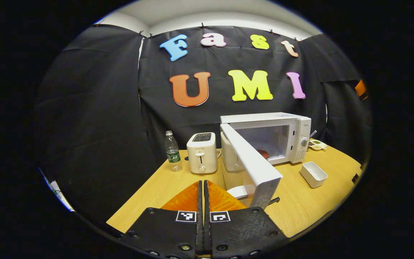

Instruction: Open the microwave oven with the left hand, put the food in, and close the microwave oven.

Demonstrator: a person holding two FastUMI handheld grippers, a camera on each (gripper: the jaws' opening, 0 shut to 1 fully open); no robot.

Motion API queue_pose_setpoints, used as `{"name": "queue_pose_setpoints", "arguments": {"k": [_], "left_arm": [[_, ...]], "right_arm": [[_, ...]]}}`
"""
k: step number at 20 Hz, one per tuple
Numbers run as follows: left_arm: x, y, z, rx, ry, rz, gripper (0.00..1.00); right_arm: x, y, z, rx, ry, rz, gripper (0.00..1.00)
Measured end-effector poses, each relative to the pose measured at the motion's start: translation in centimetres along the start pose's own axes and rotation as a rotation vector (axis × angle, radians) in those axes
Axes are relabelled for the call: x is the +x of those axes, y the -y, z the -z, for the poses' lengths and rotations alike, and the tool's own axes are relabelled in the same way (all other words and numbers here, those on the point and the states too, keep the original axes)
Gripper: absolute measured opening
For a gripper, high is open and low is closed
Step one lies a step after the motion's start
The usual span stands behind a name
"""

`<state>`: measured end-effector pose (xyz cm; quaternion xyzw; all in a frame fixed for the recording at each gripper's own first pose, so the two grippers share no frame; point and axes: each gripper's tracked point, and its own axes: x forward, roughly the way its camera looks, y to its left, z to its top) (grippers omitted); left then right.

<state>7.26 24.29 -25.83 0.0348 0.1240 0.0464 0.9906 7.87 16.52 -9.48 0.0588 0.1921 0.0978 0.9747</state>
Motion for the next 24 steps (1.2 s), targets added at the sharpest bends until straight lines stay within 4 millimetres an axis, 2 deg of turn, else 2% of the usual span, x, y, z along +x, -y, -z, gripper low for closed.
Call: {"name": "queue_pose_setpoints", "arguments": {"k": [1, 3, 4, 5, 6, 8, 9, 10, 12, 13, 14, 15, 16, 17, 18, 19, 20, 21, 22, 24], "left_arm": [[0.0, 0.1, -0.1, 0.004, 0.004, 0.004, 0.0], [0.2, 0.7, -0.2, 0.006, 0.003, 0.019, 0.0], [0.4, 1.3, -0.4, 0.01, 0.004, 0.027, 0.0], [0.4, 1.8, -0.4, 0.016, 0.004, 0.036, 0.0], [0.4, 2.4, -0.5, 0.021, 0.009, 0.049, 0.0], [0.6, 4.2, -0.9, 0.024, 0.011, 0.079, 0.0], [0.7, 5.1, -1.1, 0.025, 0.013, 0.097, 0.0], [0.9, 5.9, -1.3, 0.029, 0.016, 0.111, 0.0], [1.3, 7.6, -1.8, 0.037, 0.019, 0.137, 0.0], [1.6, 8.5, -2.0, 0.038, 0.024, 0.153, 0.0], [1.8, 9.5, -2.3, 0.045, 0.024, 0.169, 0.0], [2.1, 10.2, -2.4, 0.051, 0.023, 0.182, 0.0], [2.4, 11.2, -2.8, 0.054, 0.028, 0.201, 0.0], [2.7, 12.1, -2.8, 0.057, 0.026, 0.215, 0.0], [3.1, 12.9, -3.1, 0.062, 0.03, 0.227, 0.0], [3.5, 13.8, -3.3, 0.064, 0.031, 0.237, 0.0], [4.1, 14.7, -3.5, 0.063, 0.031, 0.248, 0.0], [4.7, 15.5, -3.8, 0.066, 0.035, 0.251, 0.0], [5.3, 16.2, -3.8, 0.065, 0.03, 0.259, 0.0], [6.4, 18.0, -3.9, 0.059, 0.024, 0.279, 0.0]], "right_arm": [[0.0, 0.2, 0.2, 0.008, -0.004, 0.004, 0.91], [0.0, 0.4, 0.4, 0.014, -0.011, 0.004, 0.91], [0.0, 0.6, 0.5, 0.013, -0.011, 0.009, 1.0], [0.0, 0.8, 0.4, 0.013, -0.01, 0.013, 0.91], [0.0, 1.1, 0.4, 0.019, -0.006, 0.016, 0.91], [-0.1, 1.7, 0.3, 0.03, 0.007, 0.02, 0.91], [-0.1, 2.2, 0.3, 0.035, 0.008, 0.028, 1.0], [-0.1, 2.8, 0.4, 0.038, 0.006, 0.034, 0.91], [-0.1, 3.8, 0.6, 0.042, 0.001, 0.049, 0.91], [0.1, 4.4, 0.6, 0.044, -0.002, 0.056, 1.0], [0.2, 4.9, 0.7, 0.044, -0.007, 0.059, 1.0], [0.4, 5.4, 0.8, 0.042, -0.011, 0.065, 0.91], [0.6, 6.1, 0.9, 0.04, -0.016, 0.072, 0.91], [0.7, 6.6, 0.7, 0.04, -0.017, 0.076, 1.0], [0.8, 7.1, 0.7, 0.043, -0.019, 0.082, 1.0], [1.0, 7.7, 0.4, 0.045, -0.016, 0.086, 0.91], [1.3, 8.3, 0.4, 0.047, -0.018, 0.092, 1.0], [1.4, 8.9, 0.5, 0.05, -0.021, 0.095, 1.0], [1.7, 9.5, 0.5, 0.052, -0.023, 0.098, 0.91], [2.3, 10.7, 0.6, 0.059, -0.036, 0.108, 0.9]]}}
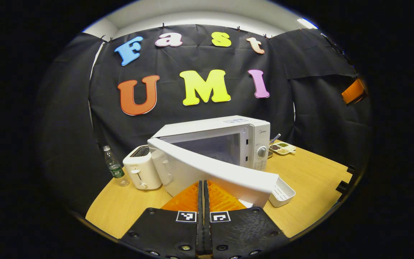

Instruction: Open the microwave oven with the left hand, put the food in, and close the microwave oven.

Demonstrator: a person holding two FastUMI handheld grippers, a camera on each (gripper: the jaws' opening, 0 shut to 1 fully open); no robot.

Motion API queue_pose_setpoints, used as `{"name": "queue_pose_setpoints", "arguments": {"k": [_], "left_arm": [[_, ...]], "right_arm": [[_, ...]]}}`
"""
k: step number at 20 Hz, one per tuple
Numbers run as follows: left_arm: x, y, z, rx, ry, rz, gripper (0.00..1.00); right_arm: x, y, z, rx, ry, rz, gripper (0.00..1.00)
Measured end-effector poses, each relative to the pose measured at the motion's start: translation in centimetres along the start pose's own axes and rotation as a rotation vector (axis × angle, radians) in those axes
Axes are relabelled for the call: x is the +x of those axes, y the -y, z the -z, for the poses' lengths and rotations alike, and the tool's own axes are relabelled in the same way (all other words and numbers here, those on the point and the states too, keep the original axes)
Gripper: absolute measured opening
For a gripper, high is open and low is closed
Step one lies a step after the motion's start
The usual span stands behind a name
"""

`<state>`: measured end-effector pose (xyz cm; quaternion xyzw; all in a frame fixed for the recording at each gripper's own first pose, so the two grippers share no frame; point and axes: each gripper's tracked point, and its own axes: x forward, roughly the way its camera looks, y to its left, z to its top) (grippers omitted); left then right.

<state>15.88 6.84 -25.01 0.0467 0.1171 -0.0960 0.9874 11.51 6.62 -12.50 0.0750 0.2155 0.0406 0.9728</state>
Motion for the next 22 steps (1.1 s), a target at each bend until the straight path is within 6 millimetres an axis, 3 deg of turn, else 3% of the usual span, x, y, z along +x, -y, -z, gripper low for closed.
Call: {"name": "queue_pose_setpoints", "arguments": {"k": [3, 4, 9, 10, 20, 21, 22], "left_arm": [[2.1, 1.8, -0.3, 0.003, -0.005, 0.023, 0.0], [2.9, 2.4, -0.4, 0.0, -0.006, 0.03, 0.0], [6.7, 5.3, -0.8, -0.005, -0.024, 0.072, 0.0], [8.7, 6.5, -1.3, 0.0, -0.02, 0.083, 0.0], [15.4, 9.0, -2.4, -0.043, -0.01, 0.059, 0.0], [16.1, 9.1, -2.5, -0.043, -0.01, 0.053, 0.0], [16.8, 9.2, -2.5, -0.05, -0.012, 0.05, 0.0]], "right_arm": [[1.1, 1.9, -0.3, 0.011, -0.008, 0.015, 0.91], [1.5, 2.2, -0.6, 0.013, -0.011, 0.017, 1.0], [3.2, 4.1, -1.3, 0.028, -0.017, 0.022, 1.0], [3.8, 5.0, -1.7, 0.024, -0.011, 0.02, 1.0], [4.4, 8.5, -2.1, 0.016, -0.018, 0.043, 1.0], [4.4, 8.8, -2.1, 0.019, -0.02, 0.042, 0.91], [4.4, 9.2, -2.0, 0.017, -0.025, 0.044, 1.0]]}}
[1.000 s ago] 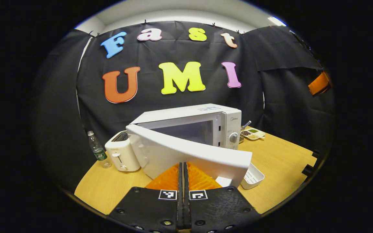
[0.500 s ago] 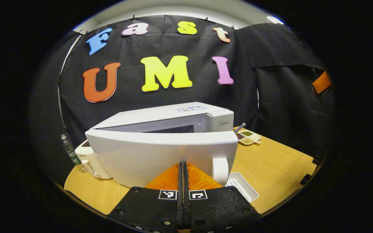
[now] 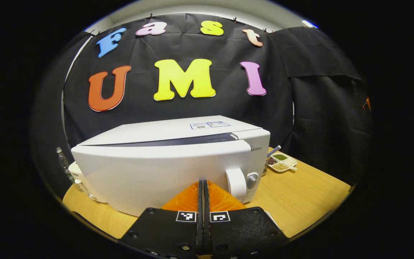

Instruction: Open the microwave oven with the left hand, put the food in, and close the microwave oven.

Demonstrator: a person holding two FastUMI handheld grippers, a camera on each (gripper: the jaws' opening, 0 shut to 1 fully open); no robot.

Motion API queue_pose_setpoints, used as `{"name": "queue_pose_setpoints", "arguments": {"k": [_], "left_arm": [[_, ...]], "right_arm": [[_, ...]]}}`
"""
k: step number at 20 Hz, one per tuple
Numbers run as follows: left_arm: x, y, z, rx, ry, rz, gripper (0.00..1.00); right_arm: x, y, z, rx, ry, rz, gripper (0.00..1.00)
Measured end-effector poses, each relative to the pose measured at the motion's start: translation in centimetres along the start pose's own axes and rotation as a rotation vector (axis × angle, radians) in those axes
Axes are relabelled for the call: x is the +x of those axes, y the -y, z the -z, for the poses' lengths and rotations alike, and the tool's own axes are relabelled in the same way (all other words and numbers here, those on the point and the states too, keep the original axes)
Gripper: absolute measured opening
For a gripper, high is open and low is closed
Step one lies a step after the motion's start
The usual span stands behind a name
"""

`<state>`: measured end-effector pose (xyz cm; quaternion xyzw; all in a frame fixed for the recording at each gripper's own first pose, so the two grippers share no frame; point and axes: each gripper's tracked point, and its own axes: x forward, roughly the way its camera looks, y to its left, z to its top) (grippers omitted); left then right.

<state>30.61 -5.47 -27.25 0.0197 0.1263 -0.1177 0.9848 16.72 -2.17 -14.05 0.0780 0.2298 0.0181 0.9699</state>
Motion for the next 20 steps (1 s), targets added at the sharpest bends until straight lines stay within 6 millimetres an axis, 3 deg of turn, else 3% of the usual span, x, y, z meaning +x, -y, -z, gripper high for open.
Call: {"name": "queue_pose_setpoints", "arguments": {"k": [4, 10, 11, 12, 15, 20], "left_arm": [[1.8, 0.4, -0.2, -0.024, -0.006, -0.016, 0.0], [2.4, 0.5, -0.3, -0.014, -0.006, -0.032, 0.0], [2.8, 0.5, -0.4, -0.007, -0.003, -0.033, 0.0], [3.0, 0.3, -0.4, -0.006, -0.023, -0.04, 0.0], [2.9, 0.3, -0.1, -0.009, -0.025, -0.054, 0.0], [0.7, -0.8, -0.5, -0.019, -0.015, -0.101, 0.0]], "right_arm": [[-0.2, 1.5, 0.4, 0.0, -0.016, 0.013, 1.0], [0.2, 2.5, 0.8, 0.011, -0.041, 0.01, 1.0], [0.2, 2.5, 0.7, 0.006, -0.04, 0.006, 0.91], [0.4, 2.4, 0.5, 0.003, -0.039, 0.001, 1.0], [0.5, 1.8, 0.4, -0.009, -0.039, -0.013, 1.0], [0.3, 1.6, 1.0, -0.02, -0.045, -0.021, 1.0]]}}
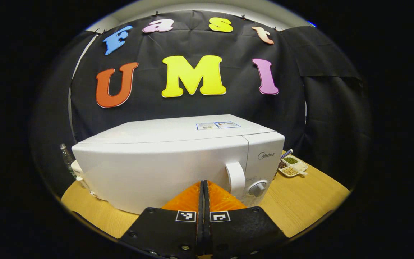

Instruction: Open the microwave oven with the left hand, put the food in, and close the microwave oven.

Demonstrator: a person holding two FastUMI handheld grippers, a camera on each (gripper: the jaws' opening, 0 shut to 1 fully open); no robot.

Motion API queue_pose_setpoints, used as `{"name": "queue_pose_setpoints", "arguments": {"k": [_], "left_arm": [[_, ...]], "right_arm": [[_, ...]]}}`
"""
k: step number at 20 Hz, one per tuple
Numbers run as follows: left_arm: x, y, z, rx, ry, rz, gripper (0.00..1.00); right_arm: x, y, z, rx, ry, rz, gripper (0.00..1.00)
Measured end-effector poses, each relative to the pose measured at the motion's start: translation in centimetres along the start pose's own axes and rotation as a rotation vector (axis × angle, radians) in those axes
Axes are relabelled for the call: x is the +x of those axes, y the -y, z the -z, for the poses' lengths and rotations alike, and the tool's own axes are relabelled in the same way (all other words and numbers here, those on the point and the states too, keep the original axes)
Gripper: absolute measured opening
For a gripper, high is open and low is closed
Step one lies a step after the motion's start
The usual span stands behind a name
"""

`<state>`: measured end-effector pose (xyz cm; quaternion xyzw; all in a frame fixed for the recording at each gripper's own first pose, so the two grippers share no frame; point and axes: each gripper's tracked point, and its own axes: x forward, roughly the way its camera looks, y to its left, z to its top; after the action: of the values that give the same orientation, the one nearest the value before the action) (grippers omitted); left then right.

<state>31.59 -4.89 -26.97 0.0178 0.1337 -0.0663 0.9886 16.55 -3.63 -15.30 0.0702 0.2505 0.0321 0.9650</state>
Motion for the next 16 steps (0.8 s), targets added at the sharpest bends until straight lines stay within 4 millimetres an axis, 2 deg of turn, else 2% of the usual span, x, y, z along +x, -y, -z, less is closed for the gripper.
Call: {"name": "queue_pose_setpoints", "arguments": {"k": [1, 2, 3, 5, 6, 7, 8, 12, 16], "left_arm": [[-0.5, -0.5, -0.2, 0.012, 0.003, -0.023, 0.0], [-1.1, -1.1, -0.1, 0.031, 0.003, -0.048, 0.0], [-1.7, -1.6, 0.4, 0.049, -0.017, -0.065, 0.0], [-2.5, -1.5, 1.4, 0.06, -0.04, -0.047, 0.59], [-3.5, -1.6, 1.3, 0.057, -0.034, -0.047, 0.88], [-4.2, -1.6, 1.4, 0.045, -0.034, -0.04, 0.97], [-5.1, -1.7, 1.2, 0.033, -0.03, -0.038, 0.97], [-10.1, -2.3, -1.6, 0.003, 0.018, -0.016, 0.97], [-16.5, -5.7, -5.2, 0.048, 0.083, -0.021, 0.96]], "right_arm": [[-0.1, 0.0, 0.0, 0.0, 0.004, 0.001, 1.0], [-0.3, 0.1, -0.1, -0.002, 0.012, 0.007, 0.91], [-0.5, 0.2, -0.3, -0.001, 0.028, 0.014, 1.0], [-0.7, 0.1, -0.2, -0.012, 0.04, 0.028, 1.0], [-1.0, 0.1, -0.2, -0.019, 0.046, 0.04, 1.0], [-1.4, -0.2, 0.0, -0.023, 0.049, 0.045, 0.91], [-1.9, -0.6, 0.0, -0.028, 0.053, 0.051, 1.0], [-4.4, -3.2, -0.4, -0.064, 0.096, 0.071, 1.0], [-6.9, -7.5, -0.8, -0.096, 0.158, 0.063, 1.0]]}}
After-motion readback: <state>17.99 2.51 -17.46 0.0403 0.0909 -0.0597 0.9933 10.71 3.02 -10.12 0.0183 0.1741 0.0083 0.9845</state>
